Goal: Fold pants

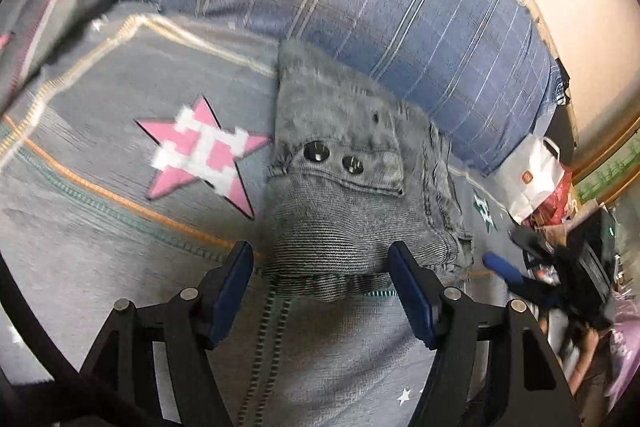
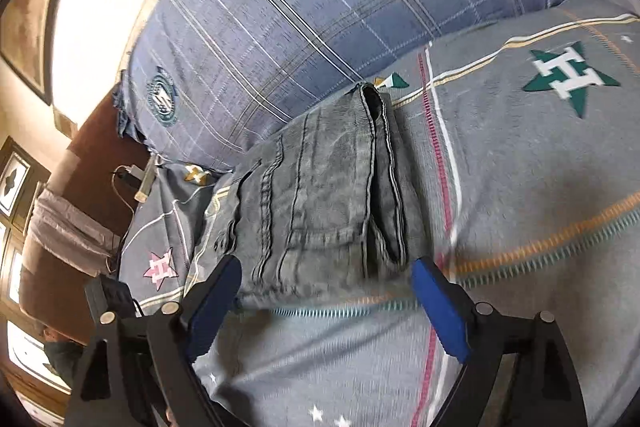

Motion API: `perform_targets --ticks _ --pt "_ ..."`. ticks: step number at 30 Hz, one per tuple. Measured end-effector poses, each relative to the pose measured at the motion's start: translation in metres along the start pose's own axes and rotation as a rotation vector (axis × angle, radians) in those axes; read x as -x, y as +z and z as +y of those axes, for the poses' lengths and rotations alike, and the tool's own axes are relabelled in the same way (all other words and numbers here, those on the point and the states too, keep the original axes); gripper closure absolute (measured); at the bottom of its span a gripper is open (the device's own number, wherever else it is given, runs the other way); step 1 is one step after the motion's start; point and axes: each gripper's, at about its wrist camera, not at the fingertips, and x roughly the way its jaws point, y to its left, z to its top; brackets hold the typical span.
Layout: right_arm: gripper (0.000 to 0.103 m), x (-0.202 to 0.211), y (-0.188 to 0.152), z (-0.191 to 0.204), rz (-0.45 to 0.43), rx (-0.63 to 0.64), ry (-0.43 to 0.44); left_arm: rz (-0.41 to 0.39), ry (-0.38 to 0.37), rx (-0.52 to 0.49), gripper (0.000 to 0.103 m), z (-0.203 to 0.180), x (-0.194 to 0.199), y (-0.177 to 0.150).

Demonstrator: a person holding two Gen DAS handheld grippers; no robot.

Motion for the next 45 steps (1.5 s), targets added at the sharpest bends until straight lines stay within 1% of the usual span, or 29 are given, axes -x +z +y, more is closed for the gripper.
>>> perform_targets --ticks 1,3,5,6,8,9,12,13,14,16,17,18,19,20,22,25,27,29,30,31,32,34,35,36,37,38,40,43,45 --pt "0.016 -0.008 0.007 -0.003 0.010 -0.004 -0.039 0.033 0.007 0.004 0.033 0.002 -0.009 0.000" --pt "0.017 -0.025 0.017 -0.013 0.050 -0.030 -0.100 0.008 -0.006 0.018 0.033 0.003 -0.008 -0.002" --pt "0.019 -0.037 0.016 -0.022 0.087 -0.066 -0.081 0.005 -0.001 0.011 0.034 0.000 -0.008 0.000" --pt "0.023 -0.042 0.012 -0.027 0.099 -0.078 -0.092 -0.002 -0.003 0.015 0.036 -0.001 -0.007 0.000" --pt "0.024 -0.037 0.006 -0.023 0.066 -0.047 -0.117 0.000 -0.007 0.028 0.036 -0.001 -0.009 0.001" --pt "0.024 -0.037 0.004 -0.020 0.067 -0.032 -0.126 -0.001 -0.009 0.029 0.041 -0.002 -0.010 0.001" --pt "0.033 -0.043 -0.002 -0.011 0.082 0.001 -0.130 -0.012 0.028 0.007 0.043 -0.007 -0.011 0.002" --pt "0.044 -0.045 -0.004 -0.005 0.076 0.032 -0.164 -0.016 0.035 0.000 0.043 -0.009 -0.011 0.005" --pt "0.049 -0.044 -0.004 0.000 0.070 0.069 -0.208 -0.015 0.041 -0.005 0.043 -0.010 -0.012 0.005" --pt "0.063 -0.047 -0.006 0.006 0.065 0.106 -0.245 -0.019 0.038 -0.001 0.042 -0.008 -0.013 0.005" --pt "0.066 -0.047 -0.008 0.011 0.053 0.135 -0.267 -0.022 0.035 0.001 0.043 -0.007 -0.013 0.005" --pt "0.073 -0.047 -0.010 0.018 0.037 0.174 -0.284 -0.024 0.039 -0.004 0.048 -0.008 -0.011 0.005" --pt "0.076 -0.046 -0.013 0.022 0.027 0.195 -0.293 -0.034 0.042 -0.008 0.058 -0.009 -0.007 0.005" --pt "0.077 -0.041 -0.016 0.031 0.005 0.228 -0.310 -0.047 0.046 -0.021 0.060 -0.012 0.001 0.004" --pt "0.079 -0.029 -0.021 0.041 -0.031 0.244 -0.285 -0.068 0.055 -0.046 0.066 -0.020 0.023 0.001" --pt "0.079 0.001 -0.034 0.056 -0.078 0.251 -0.232 -0.076 0.022 -0.028 0.066 -0.025 0.057 -0.010" --pt "0.079 0.021 -0.045 0.059 -0.095 0.247 -0.200 -0.070 0.016 -0.040 0.065 -0.024 0.073 -0.030" --pt "0.079 0.025 -0.063 0.053 -0.060 0.216 -0.182 0.009 0.049 -0.033 0.065 -0.015 0.058 -0.055" --pt "0.078 0.019 -0.070 0.045 -0.026 0.190 -0.187 0.052 0.072 -0.016 0.060 -0.008 0.047 -0.064" --pt "0.077 0.011 -0.078 0.032 0.019 0.149 -0.190 0.066 0.075 0.014 0.050 0.000 0.040 -0.068" --pt "0.074 0.003 -0.084 0.018 0.055 0.104 -0.183 0.062 0.046 0.058 0.049 0.007 0.041 -0.068" --pt "0.068 0.005 -0.083 -0.006 0.057 -0.023 -0.069 0.063 -0.003 0.087 0.048 0.010 0.049 -0.059" --pt "0.065 0.009 -0.079 -0.010 0.048 -0.048 -0.028 0.029 0.004 0.077 0.048 0.009 0.057 -0.056" --pt "0.051 0.019 -0.073 -0.013 0.012 -0.071 0.030 -0.019 0.035 0.057 0.046 0.007 0.068 -0.053" --pt "0.028 0.026 -0.071 -0.014 -0.021 -0.076 0.041 -0.044 0.050 0.040 0.041 0.004 0.075 -0.052" --pt "0.020 0.034 -0.069 -0.015 -0.062 -0.080 0.031 -0.060 0.051 0.024 0.039 0.002 0.081 -0.049" --pt "0.018 0.047 -0.066 -0.014 -0.131 -0.077 -0.004 -0.050 0.056 0.005 0.039 -0.003 0.084 -0.042" --pt "0.018 0.034 -0.060 -0.004 -0.055 -0.059 -0.025 -0.046 0.097 -0.022 0.039 -0.011 0.078 -0.018" --pt "0.018 0.020 -0.045 0.007 -0.004 -0.024 -0.049 -0.007 0.143 -0.031 0.039 -0.014 0.062 0.003"
